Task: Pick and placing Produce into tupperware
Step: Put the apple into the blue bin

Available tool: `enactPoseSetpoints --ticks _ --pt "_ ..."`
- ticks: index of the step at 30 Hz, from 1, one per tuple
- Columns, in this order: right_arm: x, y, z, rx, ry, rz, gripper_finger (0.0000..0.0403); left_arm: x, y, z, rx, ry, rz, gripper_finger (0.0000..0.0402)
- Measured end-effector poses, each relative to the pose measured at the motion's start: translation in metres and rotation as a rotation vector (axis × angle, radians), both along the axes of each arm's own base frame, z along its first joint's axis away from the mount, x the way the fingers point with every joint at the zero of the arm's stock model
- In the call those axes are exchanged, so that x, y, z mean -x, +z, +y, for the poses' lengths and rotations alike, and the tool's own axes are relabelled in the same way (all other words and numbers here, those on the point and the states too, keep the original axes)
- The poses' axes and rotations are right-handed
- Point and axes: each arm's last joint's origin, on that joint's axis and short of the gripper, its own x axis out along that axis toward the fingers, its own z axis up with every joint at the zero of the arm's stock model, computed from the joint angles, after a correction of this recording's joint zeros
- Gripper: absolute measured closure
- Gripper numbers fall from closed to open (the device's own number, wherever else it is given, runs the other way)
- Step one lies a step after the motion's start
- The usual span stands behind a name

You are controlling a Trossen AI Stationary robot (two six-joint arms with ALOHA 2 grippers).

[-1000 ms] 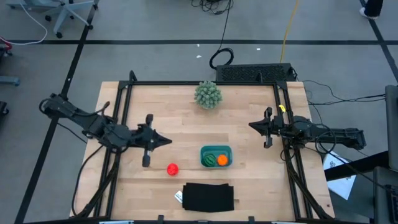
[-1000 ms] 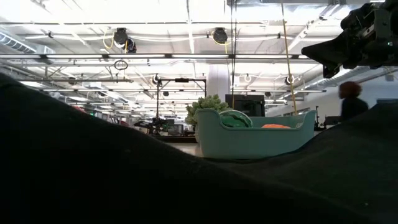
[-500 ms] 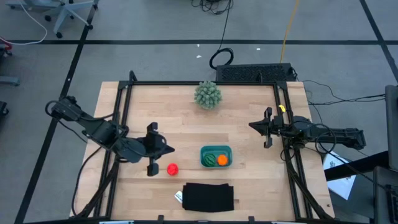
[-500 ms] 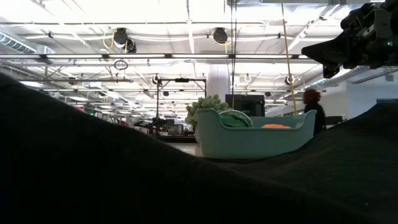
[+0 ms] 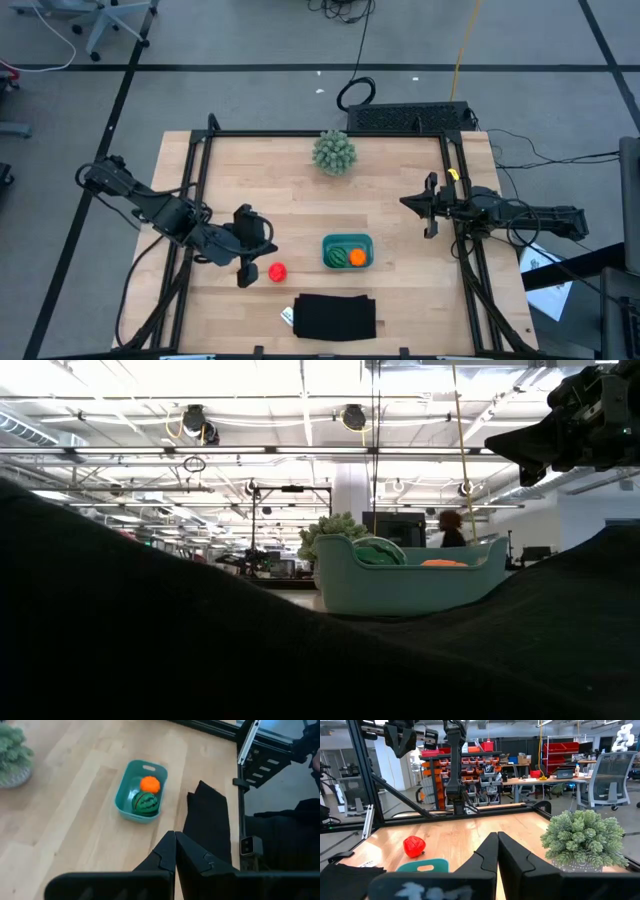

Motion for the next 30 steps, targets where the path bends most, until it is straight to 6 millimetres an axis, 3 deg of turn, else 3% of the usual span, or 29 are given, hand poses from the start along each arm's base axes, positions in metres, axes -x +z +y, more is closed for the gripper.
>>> enactPoseSetpoints --ticks 8,15,21,25,30 --pt "0.0 0.0 0.0 -0.001 -0.001 0.001 0.0403 -0.005 -0.017 -0.002 0.027 0.058 0.128 0.0396" --pt "0.0 0.0 0.0 -0.001 -0.001 0.001 0.0403 -0.013 -0.038 -0.01 0.077 0.004 0.306 0.0396" --pt "0.0 0.0 0.0 -0.001 -0.001 0.001 0.0403 -0.017 -0.039 -0.006 0.101 -0.006 0.326 0.0392" --pt "0.0 0.0 0.0 -0.001 -0.001 0.001 0.0403 -0.018 -0.039 -0.005 0.092 -0.007 0.323 0.0361" --pt "0.0 0.0 0.0 -0.001 -0.001 0.001 0.0403 -0.018 -0.039 -0.005 0.093 -0.007 0.322 0.0279"
